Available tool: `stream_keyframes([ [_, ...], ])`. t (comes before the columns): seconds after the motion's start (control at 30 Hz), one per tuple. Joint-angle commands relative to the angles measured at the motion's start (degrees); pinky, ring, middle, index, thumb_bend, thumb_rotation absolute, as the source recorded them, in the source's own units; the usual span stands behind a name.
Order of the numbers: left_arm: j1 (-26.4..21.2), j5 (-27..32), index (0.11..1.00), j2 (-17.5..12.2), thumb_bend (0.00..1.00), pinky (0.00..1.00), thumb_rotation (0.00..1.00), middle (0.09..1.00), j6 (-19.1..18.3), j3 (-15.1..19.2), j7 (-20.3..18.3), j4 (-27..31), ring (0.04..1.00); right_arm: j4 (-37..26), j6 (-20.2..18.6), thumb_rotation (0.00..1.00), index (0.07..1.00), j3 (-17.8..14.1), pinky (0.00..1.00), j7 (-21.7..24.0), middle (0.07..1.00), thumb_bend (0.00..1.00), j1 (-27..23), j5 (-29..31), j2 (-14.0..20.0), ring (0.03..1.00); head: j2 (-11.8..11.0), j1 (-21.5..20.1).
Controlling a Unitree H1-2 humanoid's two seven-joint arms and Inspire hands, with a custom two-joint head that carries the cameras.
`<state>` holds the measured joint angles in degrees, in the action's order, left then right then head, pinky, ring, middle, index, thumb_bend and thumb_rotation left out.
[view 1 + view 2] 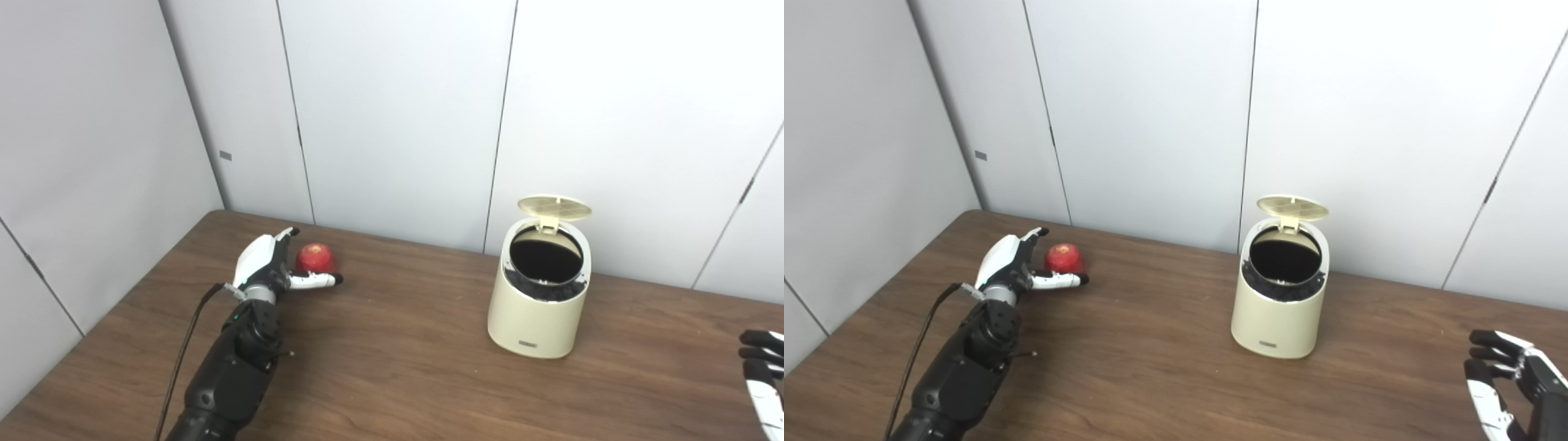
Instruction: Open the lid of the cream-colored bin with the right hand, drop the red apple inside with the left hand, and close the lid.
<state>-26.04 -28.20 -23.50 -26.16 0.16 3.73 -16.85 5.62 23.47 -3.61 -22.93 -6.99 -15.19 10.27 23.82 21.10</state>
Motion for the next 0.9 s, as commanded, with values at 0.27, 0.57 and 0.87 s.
stream_keyframes([
  [0.27,-6.8,-5.7,0.878,-2.9,1.0,0.47,0.29,0.77,-0.7,-2.3,-6.3,-1.3,0.68,1.1,1.2,0.74,0.587,-1.3,0.42,1.1,0.613,0.59,3.0,-1.2,-0.4,0.571,0.7,-0.4],
  [0.57,-7.8,-7.4,0.799,-3.0,0.97,0.26,0.09,0.527,-0.7,-2.7,-7.4,0.6,0.383,0.9,1.3,0.74,0.59,-1.4,0.42,1.5,0.619,0.6,2.9,-1.2,-1.0,0.573,0.6,-1.1],
  [0.87,-8.3,-16.3,0.552,-4.1,0.54,0.24,0.0,0.477,-0.7,-7.3,-3.2,-3.1,0.324,-1.6,-0.4,0.72,0.585,-1.9,0.41,3.0,0.616,0.6,3.4,-0.3,-1.9,0.572,1.0,-1.5],
])
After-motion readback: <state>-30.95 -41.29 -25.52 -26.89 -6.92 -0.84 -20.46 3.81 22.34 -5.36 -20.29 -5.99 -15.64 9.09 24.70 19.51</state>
